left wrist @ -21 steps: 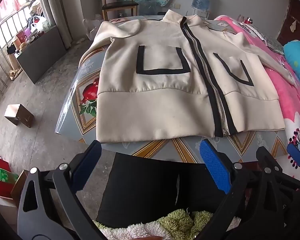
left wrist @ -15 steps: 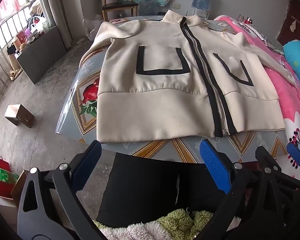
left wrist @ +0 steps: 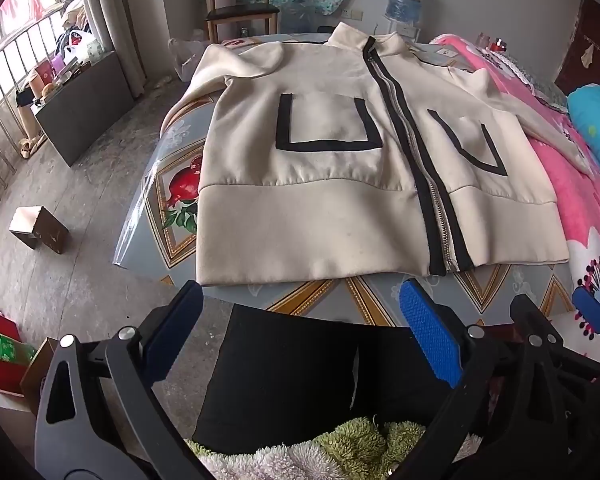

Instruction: Fold large clothes

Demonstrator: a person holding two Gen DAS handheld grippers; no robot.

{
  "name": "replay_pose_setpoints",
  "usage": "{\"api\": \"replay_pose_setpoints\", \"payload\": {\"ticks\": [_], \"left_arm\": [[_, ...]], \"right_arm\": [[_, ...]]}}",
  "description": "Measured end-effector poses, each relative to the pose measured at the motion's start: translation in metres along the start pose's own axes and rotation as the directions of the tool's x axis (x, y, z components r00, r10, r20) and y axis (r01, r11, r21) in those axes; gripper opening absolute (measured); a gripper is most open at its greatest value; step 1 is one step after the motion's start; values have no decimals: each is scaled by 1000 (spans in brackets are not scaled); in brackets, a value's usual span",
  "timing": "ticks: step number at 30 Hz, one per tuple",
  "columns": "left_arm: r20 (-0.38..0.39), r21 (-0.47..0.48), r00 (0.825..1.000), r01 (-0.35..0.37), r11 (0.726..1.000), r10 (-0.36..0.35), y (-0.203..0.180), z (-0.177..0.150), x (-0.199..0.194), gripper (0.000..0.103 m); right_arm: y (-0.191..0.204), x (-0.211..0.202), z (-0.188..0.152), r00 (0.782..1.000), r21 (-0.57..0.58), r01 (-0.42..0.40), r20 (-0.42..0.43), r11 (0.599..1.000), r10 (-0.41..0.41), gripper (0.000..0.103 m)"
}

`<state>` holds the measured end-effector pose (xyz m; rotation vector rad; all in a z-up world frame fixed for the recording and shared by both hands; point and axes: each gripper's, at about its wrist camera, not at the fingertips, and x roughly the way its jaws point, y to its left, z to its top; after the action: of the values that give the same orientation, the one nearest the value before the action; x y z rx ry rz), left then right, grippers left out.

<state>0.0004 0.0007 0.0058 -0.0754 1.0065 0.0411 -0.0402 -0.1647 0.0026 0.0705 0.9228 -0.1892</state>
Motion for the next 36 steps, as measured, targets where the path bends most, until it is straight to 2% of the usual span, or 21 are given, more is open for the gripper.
{"api": "replay_pose_setpoints", "payload": {"ticks": [36], "left_arm": [[1, -9, 1000, 0, 1000, 0, 12, -4, 1, 95]], "right_arm": [[3, 0, -1, 1000, -2, 0, -5, 1000, 0, 97]]}}
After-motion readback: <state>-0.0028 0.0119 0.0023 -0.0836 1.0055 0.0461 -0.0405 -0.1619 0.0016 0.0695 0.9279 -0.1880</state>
